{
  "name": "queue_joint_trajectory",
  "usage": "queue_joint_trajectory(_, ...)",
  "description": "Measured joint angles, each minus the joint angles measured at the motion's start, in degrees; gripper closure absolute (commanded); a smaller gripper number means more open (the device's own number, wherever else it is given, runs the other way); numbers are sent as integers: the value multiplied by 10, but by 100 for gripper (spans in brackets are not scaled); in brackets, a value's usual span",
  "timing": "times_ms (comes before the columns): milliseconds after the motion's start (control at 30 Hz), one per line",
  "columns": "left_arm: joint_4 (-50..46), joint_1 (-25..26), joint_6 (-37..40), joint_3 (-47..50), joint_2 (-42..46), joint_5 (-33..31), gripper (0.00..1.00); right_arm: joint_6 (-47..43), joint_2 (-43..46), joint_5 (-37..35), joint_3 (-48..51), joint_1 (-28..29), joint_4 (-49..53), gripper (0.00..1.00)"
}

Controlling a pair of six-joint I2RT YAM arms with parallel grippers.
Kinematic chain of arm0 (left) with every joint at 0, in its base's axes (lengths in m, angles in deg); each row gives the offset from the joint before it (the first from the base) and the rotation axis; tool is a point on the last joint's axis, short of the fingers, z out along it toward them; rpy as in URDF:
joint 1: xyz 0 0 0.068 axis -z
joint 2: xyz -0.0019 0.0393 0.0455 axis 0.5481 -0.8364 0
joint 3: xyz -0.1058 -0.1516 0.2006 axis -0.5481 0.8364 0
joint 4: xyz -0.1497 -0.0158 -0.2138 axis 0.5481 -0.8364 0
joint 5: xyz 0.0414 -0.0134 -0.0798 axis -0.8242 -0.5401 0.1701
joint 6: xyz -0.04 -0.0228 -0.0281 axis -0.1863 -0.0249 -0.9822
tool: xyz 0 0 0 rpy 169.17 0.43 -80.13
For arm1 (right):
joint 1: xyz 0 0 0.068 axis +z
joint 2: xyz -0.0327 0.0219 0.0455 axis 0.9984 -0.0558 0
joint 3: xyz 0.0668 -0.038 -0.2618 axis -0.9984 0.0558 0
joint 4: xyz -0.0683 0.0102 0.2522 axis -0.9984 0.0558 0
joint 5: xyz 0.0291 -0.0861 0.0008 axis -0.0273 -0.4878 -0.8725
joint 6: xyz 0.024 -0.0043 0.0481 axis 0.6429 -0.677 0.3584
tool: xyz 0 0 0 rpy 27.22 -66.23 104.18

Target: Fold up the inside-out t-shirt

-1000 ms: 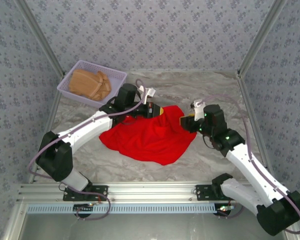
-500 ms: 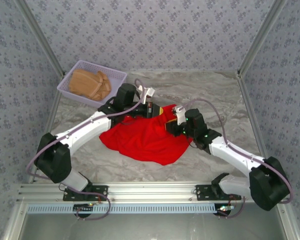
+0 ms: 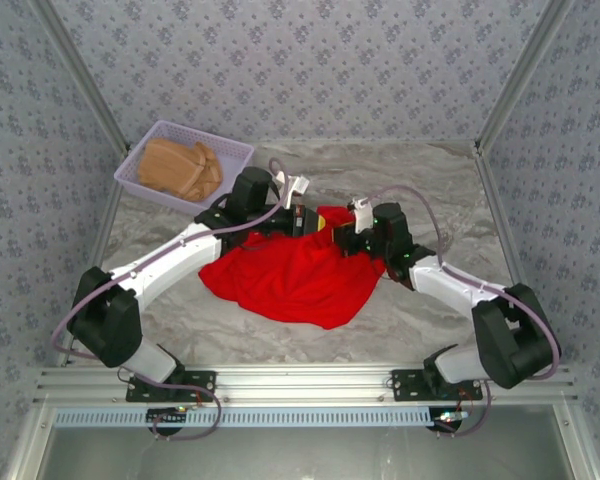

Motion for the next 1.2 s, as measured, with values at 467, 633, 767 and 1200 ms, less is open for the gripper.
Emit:
queue_joint_trajectory(467, -68, -26, 68, 6, 13, -184, 51, 136, 253, 221, 47, -57, 44, 100)
queue_joint_trajectory(633, -71, 5, 98, 46, 68, -237, 35, 173, 228, 232, 46, -64, 52, 100)
queue_joint_trajectory(767, -65, 59, 106, 68, 111, -212, 34, 186, 210, 238, 46, -66, 52, 100)
queue_joint_trajectory(1200, -54, 83, 116, 19, -9, -117, 86, 186, 210, 251, 34, -81, 56, 100)
